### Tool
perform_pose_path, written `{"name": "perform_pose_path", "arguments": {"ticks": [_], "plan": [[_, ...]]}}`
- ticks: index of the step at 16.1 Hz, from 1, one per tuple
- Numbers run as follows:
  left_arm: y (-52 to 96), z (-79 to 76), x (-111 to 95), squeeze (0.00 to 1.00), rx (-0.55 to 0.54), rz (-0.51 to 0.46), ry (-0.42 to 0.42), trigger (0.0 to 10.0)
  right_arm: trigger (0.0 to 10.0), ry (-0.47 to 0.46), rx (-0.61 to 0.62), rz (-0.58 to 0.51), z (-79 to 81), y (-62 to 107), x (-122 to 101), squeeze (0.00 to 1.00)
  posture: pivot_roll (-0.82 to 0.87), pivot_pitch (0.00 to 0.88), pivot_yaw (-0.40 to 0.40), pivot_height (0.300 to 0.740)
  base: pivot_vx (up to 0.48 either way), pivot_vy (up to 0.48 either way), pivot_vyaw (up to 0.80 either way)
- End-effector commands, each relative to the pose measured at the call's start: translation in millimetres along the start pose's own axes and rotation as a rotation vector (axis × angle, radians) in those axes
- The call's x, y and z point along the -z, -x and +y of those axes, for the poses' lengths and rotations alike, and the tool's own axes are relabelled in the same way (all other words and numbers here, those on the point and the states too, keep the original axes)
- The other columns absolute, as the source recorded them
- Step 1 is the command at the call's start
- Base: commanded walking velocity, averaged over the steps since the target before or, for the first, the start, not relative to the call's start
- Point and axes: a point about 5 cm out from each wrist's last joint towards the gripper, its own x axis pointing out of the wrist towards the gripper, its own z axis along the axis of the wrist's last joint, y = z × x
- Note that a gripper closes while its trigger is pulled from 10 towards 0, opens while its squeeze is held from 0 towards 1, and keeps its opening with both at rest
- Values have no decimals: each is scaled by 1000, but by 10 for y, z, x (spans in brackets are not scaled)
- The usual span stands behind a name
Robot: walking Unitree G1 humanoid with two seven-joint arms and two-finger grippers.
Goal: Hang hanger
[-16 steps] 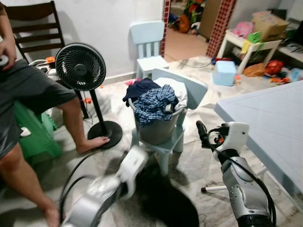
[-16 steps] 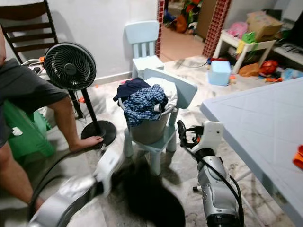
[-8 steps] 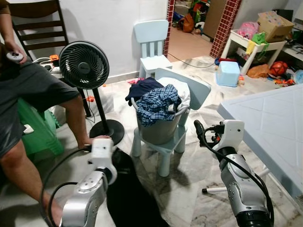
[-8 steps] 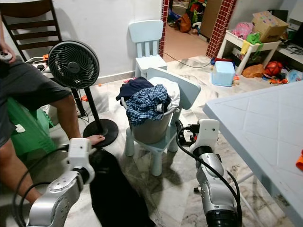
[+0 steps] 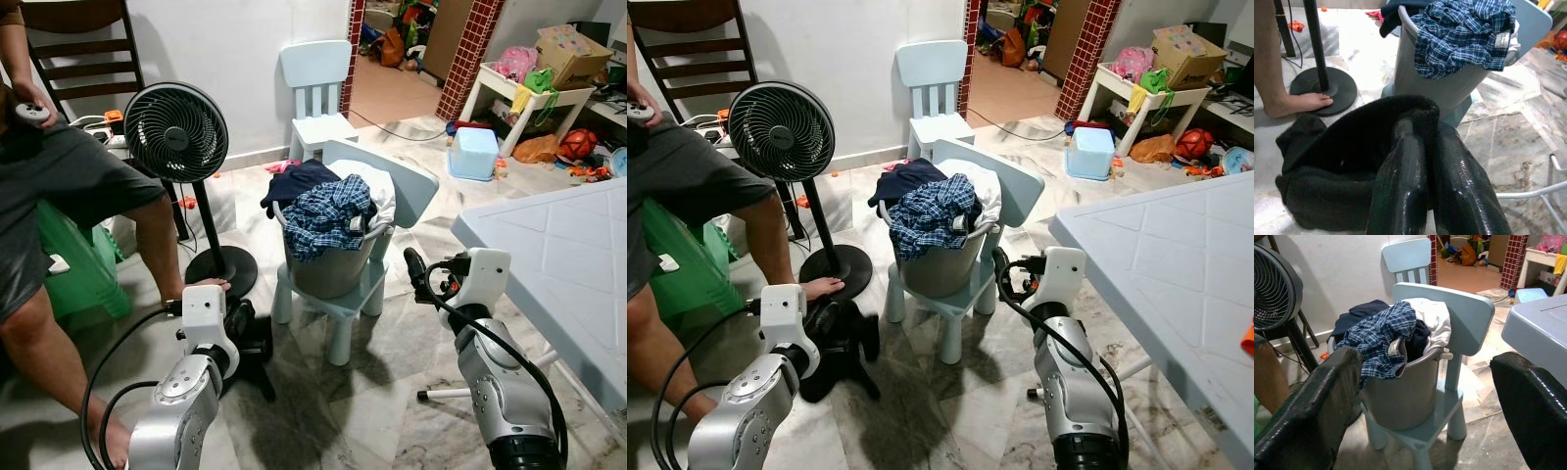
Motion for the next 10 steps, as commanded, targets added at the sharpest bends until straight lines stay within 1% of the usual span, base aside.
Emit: {"name": "perform_pose_path", "arguments": {"ticks": [1, 5, 9, 10], "plan": [[4, -27, -85, 0, 11, -40, 7, 10000, 10000, -8, 3, -9, -3, -5, -40, 0, -36, 0, -52, 740, 0, 0, -544], [-10, -42, -92, 0, 16, -42, 14, 10000, 10000, -8, -1, -6, 4, -7, -36, 0, -38, 0, -51, 740, 0, 0, -800], [-17, -38, -83, 0, 14, -34, 24, 10000, 10000, -8, -2, -3, 4, -10, -32, 0, -37, 0, -53, 740, 0, 273, -772], [-21, -47, -84, 0, 16, -34, 26, 10000, 10000, -9, -3, -4, 6, -12, -34, 0, -37, 0, -53, 740, 0, 292, 0]]}}
